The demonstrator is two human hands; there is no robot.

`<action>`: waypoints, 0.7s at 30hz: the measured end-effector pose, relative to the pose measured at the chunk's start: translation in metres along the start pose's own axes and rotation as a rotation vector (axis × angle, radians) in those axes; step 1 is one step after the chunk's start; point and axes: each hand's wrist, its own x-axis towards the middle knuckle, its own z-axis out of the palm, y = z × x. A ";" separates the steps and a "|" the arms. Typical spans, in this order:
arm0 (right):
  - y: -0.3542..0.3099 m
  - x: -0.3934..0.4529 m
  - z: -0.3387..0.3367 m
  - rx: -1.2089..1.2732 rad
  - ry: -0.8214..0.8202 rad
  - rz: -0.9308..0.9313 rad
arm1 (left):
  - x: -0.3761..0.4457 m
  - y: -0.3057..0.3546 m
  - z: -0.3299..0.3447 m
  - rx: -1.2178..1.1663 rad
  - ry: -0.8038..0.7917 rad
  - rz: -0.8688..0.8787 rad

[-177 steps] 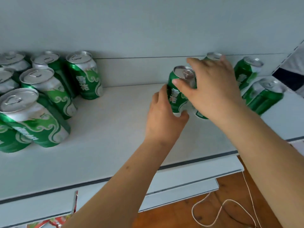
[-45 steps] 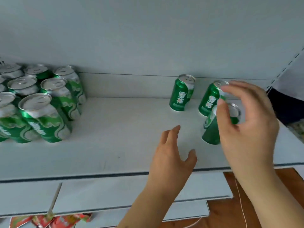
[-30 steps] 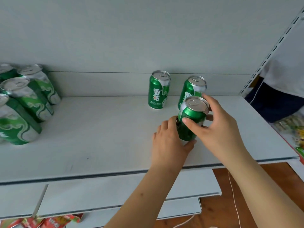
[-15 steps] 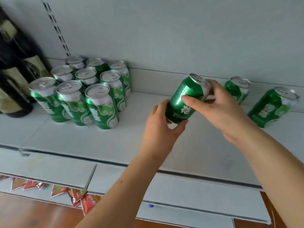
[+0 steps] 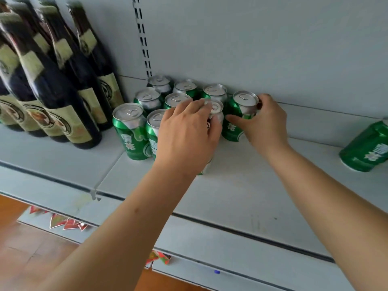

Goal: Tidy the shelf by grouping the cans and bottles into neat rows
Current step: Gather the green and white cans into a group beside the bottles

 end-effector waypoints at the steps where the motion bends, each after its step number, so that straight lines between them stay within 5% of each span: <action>1: 0.002 0.001 0.006 -0.004 0.018 0.002 | 0.000 -0.001 0.002 0.000 0.014 -0.001; 9: 0.007 0.007 -0.007 -0.026 -0.075 0.019 | 0.003 0.009 -0.005 -0.024 -0.056 -0.063; 14: 0.025 -0.014 -0.074 0.038 0.130 -0.017 | -0.009 0.071 0.005 -0.359 0.099 -0.065; 18: 0.067 -0.021 -0.139 -0.063 0.421 -0.105 | -0.044 0.145 0.047 -0.748 -0.182 -0.258; 21: 0.102 -0.023 -0.174 -0.084 0.482 0.035 | -0.058 0.189 0.088 -0.791 -0.395 -0.270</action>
